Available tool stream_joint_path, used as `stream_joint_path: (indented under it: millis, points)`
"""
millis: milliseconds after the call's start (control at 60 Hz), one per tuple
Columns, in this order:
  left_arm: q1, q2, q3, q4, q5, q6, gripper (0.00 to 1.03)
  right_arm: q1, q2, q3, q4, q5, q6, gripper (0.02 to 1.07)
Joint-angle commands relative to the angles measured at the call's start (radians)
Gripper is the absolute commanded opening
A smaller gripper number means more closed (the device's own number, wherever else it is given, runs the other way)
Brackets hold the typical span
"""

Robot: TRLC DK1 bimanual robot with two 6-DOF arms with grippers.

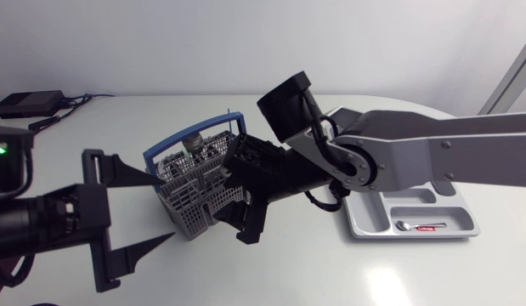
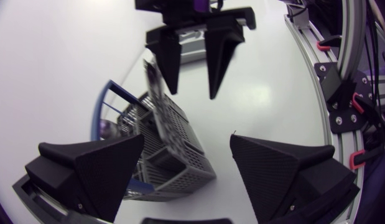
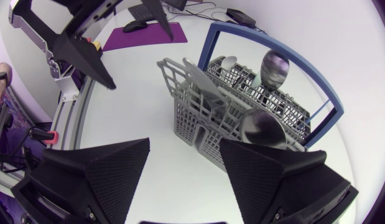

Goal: Unload the cutlery basket into the drawer organizer.

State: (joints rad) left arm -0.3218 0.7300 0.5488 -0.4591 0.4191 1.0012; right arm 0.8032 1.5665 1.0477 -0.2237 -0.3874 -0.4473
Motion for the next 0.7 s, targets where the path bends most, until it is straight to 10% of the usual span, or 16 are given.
stream_joint_path:
  millis: [0,683]
  points:
    - [-0.013,0.026,-0.053,-0.009,0.012,0.040,0.94,0.008,-0.022,-0.025,0.024,0.010,0.033,0.84]
    - [-0.149,-0.159,-0.089,-0.018,0.000,-0.104,0.95,0.005,0.081,0.063,0.058,0.042,0.036,0.84]
